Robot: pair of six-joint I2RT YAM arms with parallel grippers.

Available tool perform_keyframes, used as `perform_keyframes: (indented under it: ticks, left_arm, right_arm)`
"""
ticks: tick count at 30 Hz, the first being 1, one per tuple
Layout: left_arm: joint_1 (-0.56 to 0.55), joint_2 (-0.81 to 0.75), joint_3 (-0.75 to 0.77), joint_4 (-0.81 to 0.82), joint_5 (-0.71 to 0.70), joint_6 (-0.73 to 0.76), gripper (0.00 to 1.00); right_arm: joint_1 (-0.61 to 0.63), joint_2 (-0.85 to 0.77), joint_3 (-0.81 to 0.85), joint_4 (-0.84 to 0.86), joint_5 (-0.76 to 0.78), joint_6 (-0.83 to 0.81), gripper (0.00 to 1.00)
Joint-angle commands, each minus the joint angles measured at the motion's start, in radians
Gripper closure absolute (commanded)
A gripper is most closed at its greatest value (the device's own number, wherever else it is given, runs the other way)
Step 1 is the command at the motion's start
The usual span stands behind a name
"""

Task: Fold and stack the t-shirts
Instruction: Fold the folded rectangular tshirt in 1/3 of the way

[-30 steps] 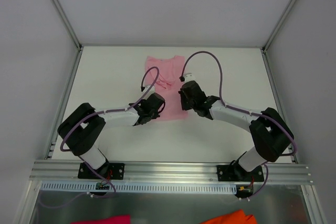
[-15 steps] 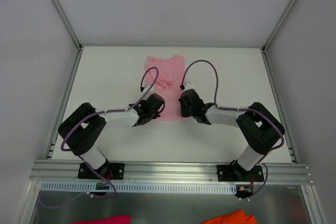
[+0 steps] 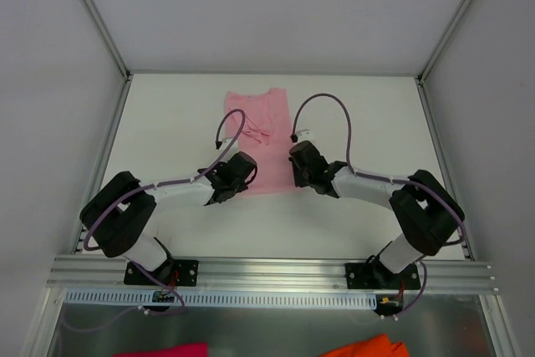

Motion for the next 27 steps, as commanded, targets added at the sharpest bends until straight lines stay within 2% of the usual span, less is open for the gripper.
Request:
perform_keyframes:
  ticks: [1, 2, 3, 4, 6, 7, 9, 11, 14, 18, 23, 27]
  left_arm:
    - [0.006, -0.063, -0.003, -0.037, -0.059, -0.004, 0.68]
    - [0.004, -0.068, -0.003, -0.026, -0.059, 0.006, 0.53]
    - [0.006, -0.073, 0.002, -0.022, -0.062, 0.025, 0.44]
    - [0.004, -0.088, 0.008, -0.008, -0.065, 0.034, 0.28]
    - [0.004, -0.131, 0.005, 0.017, -0.067, 0.074, 0.23]
    - [0.004, -0.149, 0.003, 0.02, -0.067, 0.079, 0.19]
    - [0.004, -0.209, -0.018, 0.008, -0.065, 0.065, 0.17]
    - [0.004, -0.262, -0.05, 0.011, -0.061, 0.036, 0.17]
    - [0.004, -0.289, -0.106, 0.014, -0.033, 0.004, 0.17]
    - [-0.001, -0.306, -0.159, 0.021, -0.001, -0.033, 0.19]
    - [-0.007, -0.349, -0.237, 0.106, 0.062, -0.067, 0.21]
    - [-0.007, -0.359, -0.305, 0.172, 0.076, -0.088, 0.21]
  right_arm:
    - [0.001, -0.164, 0.02, -0.123, 0.101, -0.016, 0.99]
    - [0.004, -0.193, 0.011, -0.122, 0.109, -0.021, 0.99]
    - [0.005, -0.243, -0.015, -0.108, 0.109, -0.025, 0.99]
    - [0.004, -0.265, -0.029, -0.098, 0.114, -0.031, 0.99]
    - [0.004, -0.311, -0.064, -0.068, 0.121, -0.03, 0.84]
    - [0.004, -0.319, -0.072, -0.068, 0.12, -0.025, 0.69]
    - [0.004, -0.337, -0.093, -0.067, 0.12, -0.012, 0.63]
    - [0.005, -0.344, -0.101, -0.079, 0.124, 0.031, 0.62]
    - [0.005, -0.342, -0.104, -0.114, 0.103, 0.129, 0.6]
    - [0.036, -0.353, -0.15, -0.107, 0.11, 0.215, 0.51]
    - [0.039, -0.478, -0.28, -0.041, 0.088, 0.291, 0.49]
    - [0.038, -0.569, -0.325, -0.079, 0.101, 0.356, 0.48]
